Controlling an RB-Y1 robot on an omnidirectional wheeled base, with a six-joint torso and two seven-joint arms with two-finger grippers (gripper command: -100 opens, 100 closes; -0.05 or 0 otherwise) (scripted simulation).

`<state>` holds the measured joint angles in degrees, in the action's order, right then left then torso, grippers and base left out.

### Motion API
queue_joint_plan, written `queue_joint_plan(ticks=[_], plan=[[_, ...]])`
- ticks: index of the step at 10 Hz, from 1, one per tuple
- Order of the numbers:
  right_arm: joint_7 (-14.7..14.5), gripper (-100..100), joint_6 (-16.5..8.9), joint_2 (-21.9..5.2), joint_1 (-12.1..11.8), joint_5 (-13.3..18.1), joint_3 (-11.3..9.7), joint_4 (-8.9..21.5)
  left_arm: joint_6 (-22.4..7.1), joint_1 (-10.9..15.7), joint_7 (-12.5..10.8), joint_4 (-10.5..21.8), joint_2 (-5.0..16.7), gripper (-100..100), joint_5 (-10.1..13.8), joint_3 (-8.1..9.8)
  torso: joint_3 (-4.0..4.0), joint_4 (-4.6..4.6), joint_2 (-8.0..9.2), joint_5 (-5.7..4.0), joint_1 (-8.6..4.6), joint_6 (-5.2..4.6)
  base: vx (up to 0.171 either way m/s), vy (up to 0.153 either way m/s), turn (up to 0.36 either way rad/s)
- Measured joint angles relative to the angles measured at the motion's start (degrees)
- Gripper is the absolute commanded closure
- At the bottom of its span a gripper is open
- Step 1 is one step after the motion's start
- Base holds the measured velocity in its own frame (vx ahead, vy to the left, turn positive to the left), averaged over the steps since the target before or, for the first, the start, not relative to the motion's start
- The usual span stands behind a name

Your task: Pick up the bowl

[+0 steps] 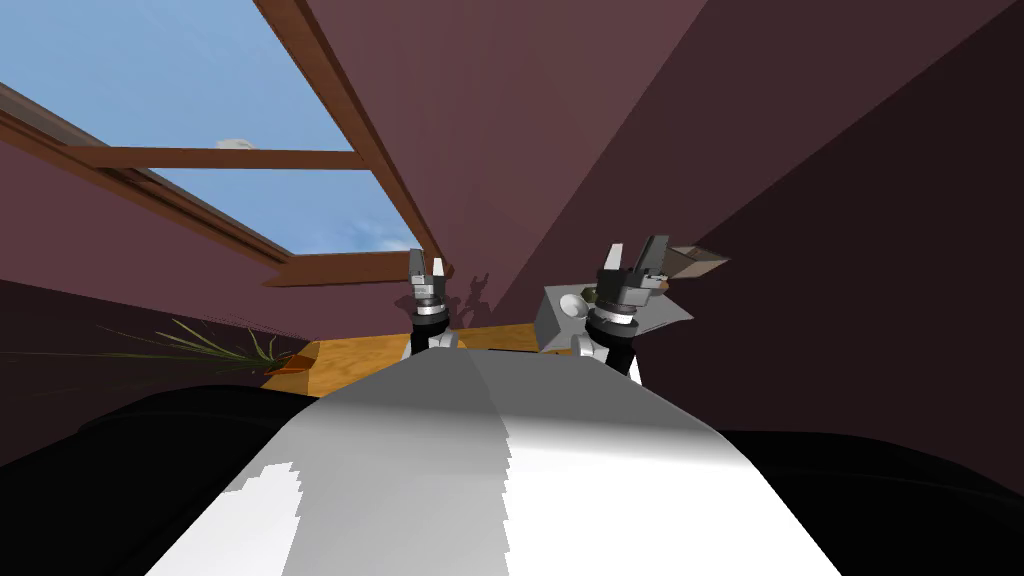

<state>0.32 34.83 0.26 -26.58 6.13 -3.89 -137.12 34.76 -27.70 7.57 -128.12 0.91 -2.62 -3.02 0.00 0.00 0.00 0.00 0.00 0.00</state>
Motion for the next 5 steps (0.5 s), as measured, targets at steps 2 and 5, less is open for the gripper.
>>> queue_joint_plan(ticks=[2,5], plan=[[-0.85,-100,0.11,-2.29,-0.15,0.71,-0.65,0.93,0.00,0.00,0.00,0.00,-0.01,0,0.00,-0.01,-0.07,-0.03,-0.12,0.06,0.28,0.01,0.044,0.094,0.068],[-2.76,-100,0.49,-6.27,-1.06,2.09,-1.44,3.52,0.00,0.00,0.00,0.00,-0.01,0,0.00,-0.02,-0.15,-0.06,-0.26,0.14,0.63,0.02,0.064,0.167,0.083]])
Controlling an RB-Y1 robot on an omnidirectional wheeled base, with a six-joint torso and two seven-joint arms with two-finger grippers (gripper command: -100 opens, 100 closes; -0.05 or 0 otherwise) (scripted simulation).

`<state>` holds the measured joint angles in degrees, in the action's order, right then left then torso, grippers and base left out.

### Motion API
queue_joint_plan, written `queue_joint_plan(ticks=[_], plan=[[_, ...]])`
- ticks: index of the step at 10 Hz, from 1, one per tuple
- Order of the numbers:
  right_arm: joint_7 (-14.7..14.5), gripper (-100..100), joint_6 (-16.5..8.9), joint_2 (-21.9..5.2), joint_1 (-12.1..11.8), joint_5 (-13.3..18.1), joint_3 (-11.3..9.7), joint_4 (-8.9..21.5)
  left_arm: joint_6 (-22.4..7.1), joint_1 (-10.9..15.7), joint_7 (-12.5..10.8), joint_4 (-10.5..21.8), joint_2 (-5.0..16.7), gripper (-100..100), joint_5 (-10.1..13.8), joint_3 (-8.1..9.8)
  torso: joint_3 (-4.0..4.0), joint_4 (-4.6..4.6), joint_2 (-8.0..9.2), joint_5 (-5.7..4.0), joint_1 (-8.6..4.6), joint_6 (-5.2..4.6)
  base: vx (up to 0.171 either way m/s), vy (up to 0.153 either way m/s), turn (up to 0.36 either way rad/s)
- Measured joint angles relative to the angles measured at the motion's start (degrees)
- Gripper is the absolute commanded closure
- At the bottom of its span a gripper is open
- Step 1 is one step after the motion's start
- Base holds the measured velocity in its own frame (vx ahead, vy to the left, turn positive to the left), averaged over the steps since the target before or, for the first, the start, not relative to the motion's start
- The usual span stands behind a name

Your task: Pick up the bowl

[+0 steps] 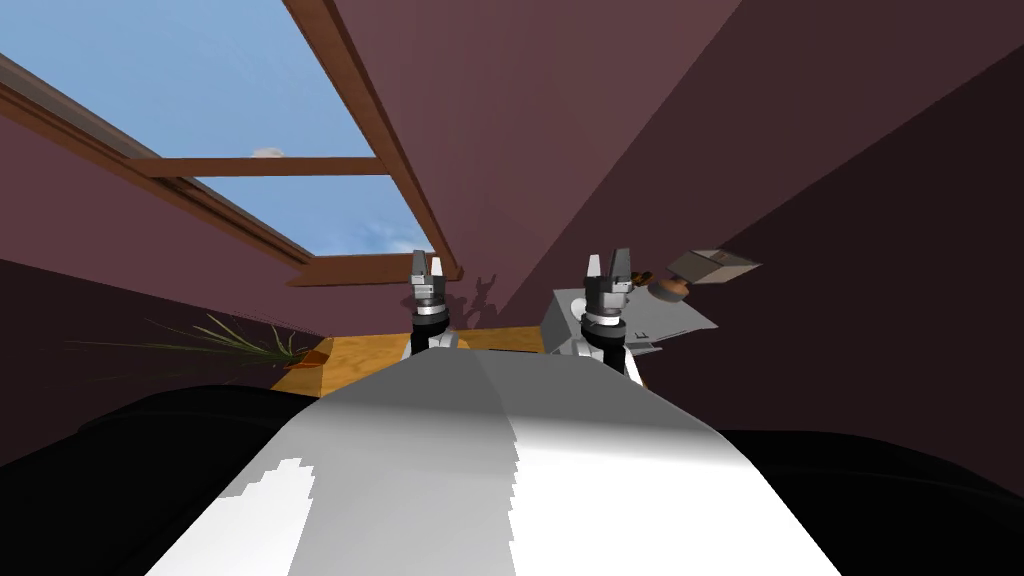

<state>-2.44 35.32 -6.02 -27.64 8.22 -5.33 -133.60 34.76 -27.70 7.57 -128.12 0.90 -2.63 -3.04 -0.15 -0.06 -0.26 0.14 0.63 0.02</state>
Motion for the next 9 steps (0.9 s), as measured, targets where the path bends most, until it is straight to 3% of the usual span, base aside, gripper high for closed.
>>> queue_joint_plan(ticks=[5,9], plan=[[-3.87,-100,-1.39,-6.78,-0.77,2.95,-1.01,6.28,0.00,0.00,0.00,0.00,0.00,0,0.00,0.00,0.08,0.03,0.14,0.03,0.12,-0.01,0.037,0.164,0.073],[-6.90,-100,-2.04,-11.34,-0.91,4.99,-1.47,13.36,0.00,0.00,0.00,0.00,0.00,0,0.00,0.01,0.02,0.01,0.05,-0.02,-0.14,-0.03,0.070,0.135,0.080]])
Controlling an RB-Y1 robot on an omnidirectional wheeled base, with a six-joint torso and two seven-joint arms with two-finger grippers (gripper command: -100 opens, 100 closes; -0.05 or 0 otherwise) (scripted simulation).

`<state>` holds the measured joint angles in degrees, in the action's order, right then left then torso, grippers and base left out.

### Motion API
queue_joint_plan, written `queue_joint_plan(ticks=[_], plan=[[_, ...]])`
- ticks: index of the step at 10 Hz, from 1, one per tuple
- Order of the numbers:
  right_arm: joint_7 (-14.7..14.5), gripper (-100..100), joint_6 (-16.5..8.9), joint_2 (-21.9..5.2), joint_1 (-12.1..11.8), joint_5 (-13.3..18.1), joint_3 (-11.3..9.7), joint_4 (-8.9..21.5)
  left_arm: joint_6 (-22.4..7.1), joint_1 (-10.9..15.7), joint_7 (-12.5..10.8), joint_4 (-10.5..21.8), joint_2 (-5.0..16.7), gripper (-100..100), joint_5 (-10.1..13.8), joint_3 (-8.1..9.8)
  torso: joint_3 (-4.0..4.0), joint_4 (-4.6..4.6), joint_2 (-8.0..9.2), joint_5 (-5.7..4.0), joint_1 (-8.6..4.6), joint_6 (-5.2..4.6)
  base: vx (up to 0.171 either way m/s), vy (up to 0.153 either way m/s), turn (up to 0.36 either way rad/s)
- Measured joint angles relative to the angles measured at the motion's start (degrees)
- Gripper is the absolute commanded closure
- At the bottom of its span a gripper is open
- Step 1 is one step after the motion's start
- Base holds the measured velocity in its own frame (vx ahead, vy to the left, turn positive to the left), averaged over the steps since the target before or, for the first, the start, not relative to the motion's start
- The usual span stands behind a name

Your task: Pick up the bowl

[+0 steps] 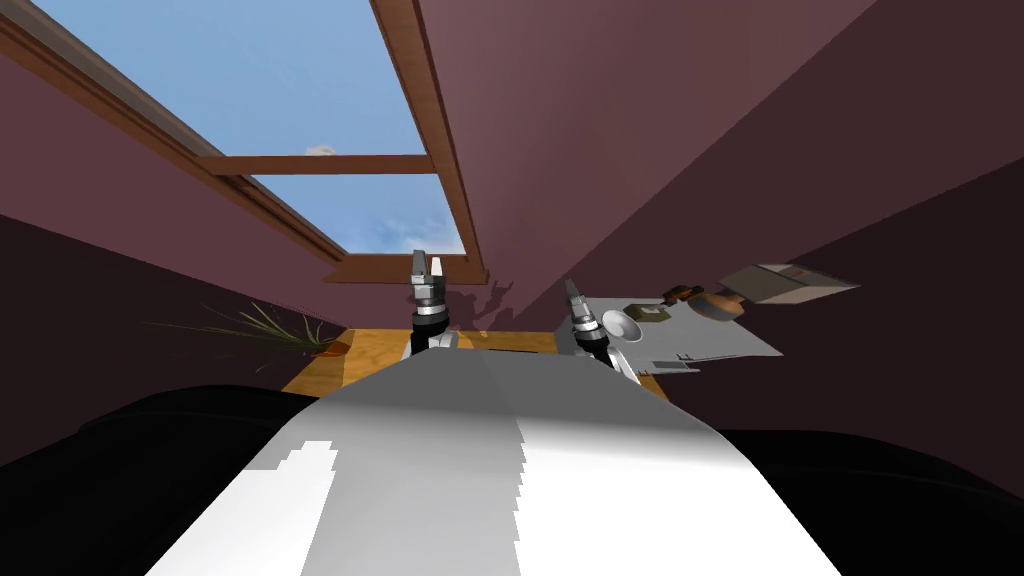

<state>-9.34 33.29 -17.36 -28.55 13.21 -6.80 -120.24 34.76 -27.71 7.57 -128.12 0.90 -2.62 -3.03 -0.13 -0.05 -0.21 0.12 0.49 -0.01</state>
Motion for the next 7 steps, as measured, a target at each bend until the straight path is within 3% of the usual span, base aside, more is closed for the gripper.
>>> queue_joint_plan(ticks=[7], plan=[[-4.63,-100,-1.56,-8.38,-1.90,3.39,-0.41,11.04,0.00,0.00,0.00,0.00,0.00,0,0.00,0.00,0.01,0.01,0.00,-0.02,-0.12,0.01,0.055,0.104,0.060]])
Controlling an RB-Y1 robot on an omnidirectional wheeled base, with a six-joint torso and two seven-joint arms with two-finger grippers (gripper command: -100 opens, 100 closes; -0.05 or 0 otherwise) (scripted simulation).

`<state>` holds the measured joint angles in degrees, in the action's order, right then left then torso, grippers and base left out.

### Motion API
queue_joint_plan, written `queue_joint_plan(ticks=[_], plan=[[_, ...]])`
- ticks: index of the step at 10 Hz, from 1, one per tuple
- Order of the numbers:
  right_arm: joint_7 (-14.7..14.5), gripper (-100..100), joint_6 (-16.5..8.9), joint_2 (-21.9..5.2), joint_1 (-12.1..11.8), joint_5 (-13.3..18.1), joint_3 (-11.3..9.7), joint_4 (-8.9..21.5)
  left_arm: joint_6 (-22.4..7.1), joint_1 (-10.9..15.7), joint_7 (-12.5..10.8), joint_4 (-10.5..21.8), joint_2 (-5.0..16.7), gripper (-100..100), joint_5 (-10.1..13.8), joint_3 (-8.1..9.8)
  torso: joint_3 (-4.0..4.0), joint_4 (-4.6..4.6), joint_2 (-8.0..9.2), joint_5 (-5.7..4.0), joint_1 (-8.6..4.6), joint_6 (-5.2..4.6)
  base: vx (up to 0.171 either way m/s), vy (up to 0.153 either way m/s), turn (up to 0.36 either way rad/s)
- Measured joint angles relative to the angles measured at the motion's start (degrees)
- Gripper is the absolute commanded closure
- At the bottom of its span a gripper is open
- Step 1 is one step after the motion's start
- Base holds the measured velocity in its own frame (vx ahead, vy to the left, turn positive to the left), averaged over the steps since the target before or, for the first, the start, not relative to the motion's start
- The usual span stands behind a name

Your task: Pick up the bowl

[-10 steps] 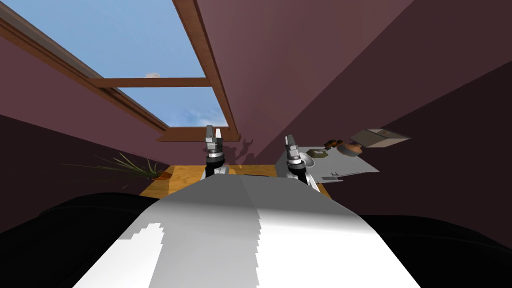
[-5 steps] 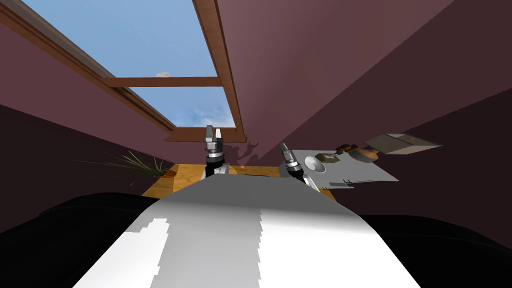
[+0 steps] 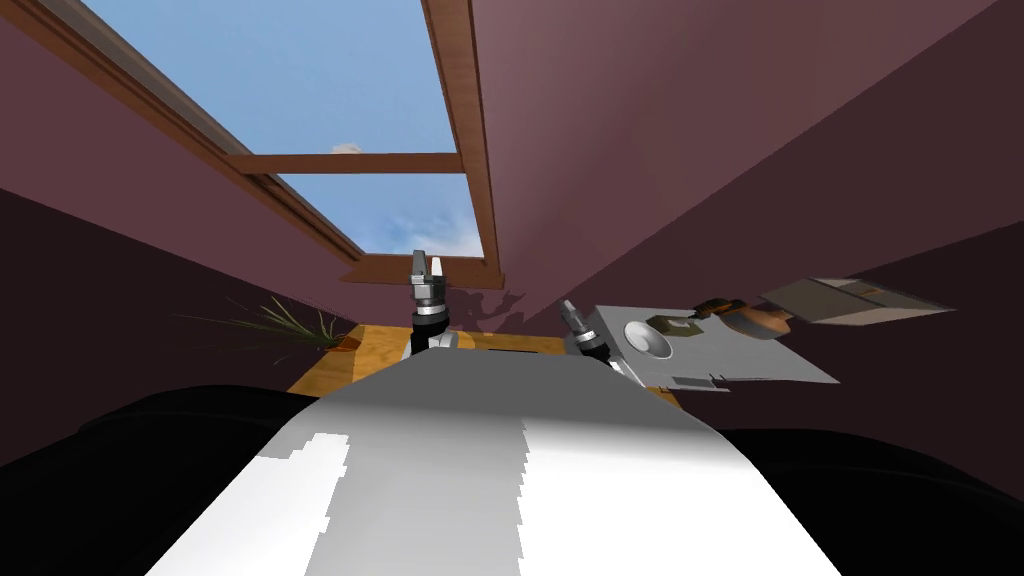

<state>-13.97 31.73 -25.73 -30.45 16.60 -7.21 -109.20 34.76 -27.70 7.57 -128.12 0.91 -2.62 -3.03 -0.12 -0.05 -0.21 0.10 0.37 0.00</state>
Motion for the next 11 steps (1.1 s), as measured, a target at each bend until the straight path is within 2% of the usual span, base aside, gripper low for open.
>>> queue_joint_plan(ticks=[2,3,4,5,7,9,10,11], plan=[[-1.08,-100,-0.51,-0.52,0.90,0.65,-0.40,3.37,0.00,0.00,0.00,0.00,0.00,0,0.00,0.01,0.10,0.03,0.18,-0.03,-0.18,-0.02,0.032,0.064,0.040],[-1.65,-100,-0.84,-1.84,1.97,1.18,-0.49,6.28,0.00,0.00,0.00,0.00,0.00,0,0.00,0.00,0.05,0.02,0.09,-0.02,-0.07,0.01,0.090,0.149,0.138],[-2.11,-100,-2.93,-4.25,2.03,1.96,-0.56,7.16,0.00,0.00,0.00,0.00,0.00,0,0.00,0.00,-0.01,0.00,-0.02,0.03,0.12,0.01,0.073,0.104,0.046],[-2.69,-100,-4.14,-5.42,1.04,2.49,-0.69,7.48,0.00,0.00,0.00,0.00,0.00,0,0.00,0.00,0.01,0.00,0.02,0.02,0.04,-0.02,0.033,0.035,-0.016],[-3.59,-100,-3.34,-5.26,1.41,2.81,-0.94,10.88,0.00,0.00,0.00,0.00,0.01,0,0.00,0.01,0.13,0.05,0.25,-0.06,-0.33,-0.03,0.020,0.020,0.046],[-4.82,-100,-2.97,-7.42,1.32,3.55,-0.77,15.42,0.00,0.00,0.00,0.00,0.01,0,0.00,0.01,0.06,0.02,0.12,-0.04,-0.19,-0.03,0.067,0.071,0.073],[-5.80,-100,-4.01,-8.84,-0.13,4.35,-0.94,15.81,0.00,0.00,0.00,0.00,0.00,0,0.00,0.00,0.03,0.01,0.06,-0.01,-0.08,-0.01,0.066,0.069,0.024],[-6.51,-100,-4.74,-9.38,0.05,4.84,-1.21,17.11,0.00,0.00,0.00,0.00,0.00,0,0.00,0.01,0.03,0.01,0.06,-0.01,-0.11,-0.02,0.026,0.035,-0.013]])
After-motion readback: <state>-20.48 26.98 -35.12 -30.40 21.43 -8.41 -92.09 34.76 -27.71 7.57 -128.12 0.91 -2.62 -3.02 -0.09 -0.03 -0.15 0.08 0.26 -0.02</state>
